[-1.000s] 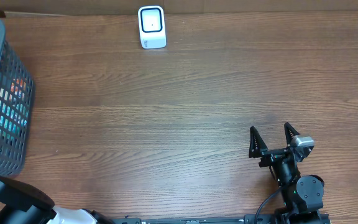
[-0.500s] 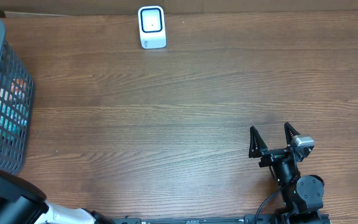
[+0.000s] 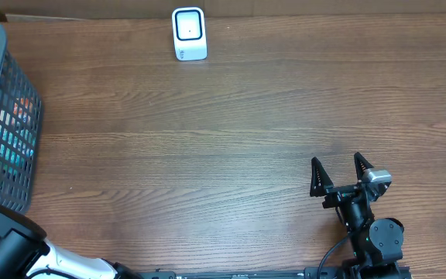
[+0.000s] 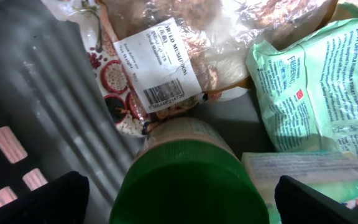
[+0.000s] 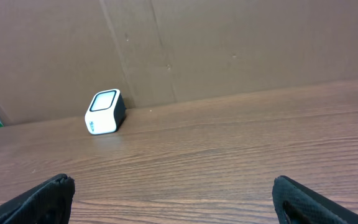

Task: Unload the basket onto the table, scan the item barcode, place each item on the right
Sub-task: 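Grasp the green-lidded jar with the left gripper and lift it out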

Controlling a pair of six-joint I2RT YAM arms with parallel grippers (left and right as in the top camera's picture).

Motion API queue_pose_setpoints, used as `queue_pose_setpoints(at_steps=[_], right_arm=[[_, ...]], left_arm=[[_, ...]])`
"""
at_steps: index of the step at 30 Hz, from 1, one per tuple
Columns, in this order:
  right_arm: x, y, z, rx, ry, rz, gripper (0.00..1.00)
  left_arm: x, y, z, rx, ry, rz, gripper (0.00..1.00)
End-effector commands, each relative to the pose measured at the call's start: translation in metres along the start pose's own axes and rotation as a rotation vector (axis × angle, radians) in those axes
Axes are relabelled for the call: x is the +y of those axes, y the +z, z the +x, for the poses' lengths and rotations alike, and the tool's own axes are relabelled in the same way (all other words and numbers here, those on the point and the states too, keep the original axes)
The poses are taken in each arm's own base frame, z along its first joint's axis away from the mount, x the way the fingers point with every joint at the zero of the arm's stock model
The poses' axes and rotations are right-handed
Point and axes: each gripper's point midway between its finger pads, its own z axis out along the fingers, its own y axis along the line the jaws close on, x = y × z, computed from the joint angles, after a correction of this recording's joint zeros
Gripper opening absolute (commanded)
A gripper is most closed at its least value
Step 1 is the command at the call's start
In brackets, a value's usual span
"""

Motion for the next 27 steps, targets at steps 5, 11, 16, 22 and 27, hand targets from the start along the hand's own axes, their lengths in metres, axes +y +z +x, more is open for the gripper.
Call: queue_pose_setpoints(at_steps=[5, 11, 16, 22, 27], right_arm=[[-0.002, 0.0, 0.001, -0.006, -0.007, 0.005, 1.0], [-0.002, 0.0, 0.001, -0.006, -0.007, 0.005, 1.0], [-0.002, 0.0, 0.001, -0.006, -0.007, 0.005, 1.0], [-0.002, 0.0, 0.001, -0.006, -0.007, 0.005, 1.0], [-0.002, 0.0, 0.001, -0.006, -0.007, 0.005, 1.0]], left_arm=[[-0.006, 0.025, 0.015, 0.079, 0.022, 0.029, 0.9], [-0.009, 0.025, 0.014, 0.079, 0.021, 0.045, 0.57], [-0.011, 0.019, 0.012, 0.086, 0.012, 0.051, 0.44], [-0.025, -0.012, -0.005, 0.071, 0.002, 0.128, 0.34], [-0.043, -0.065, -0.036, 0.004, -0.022, 0.226, 0.33]])
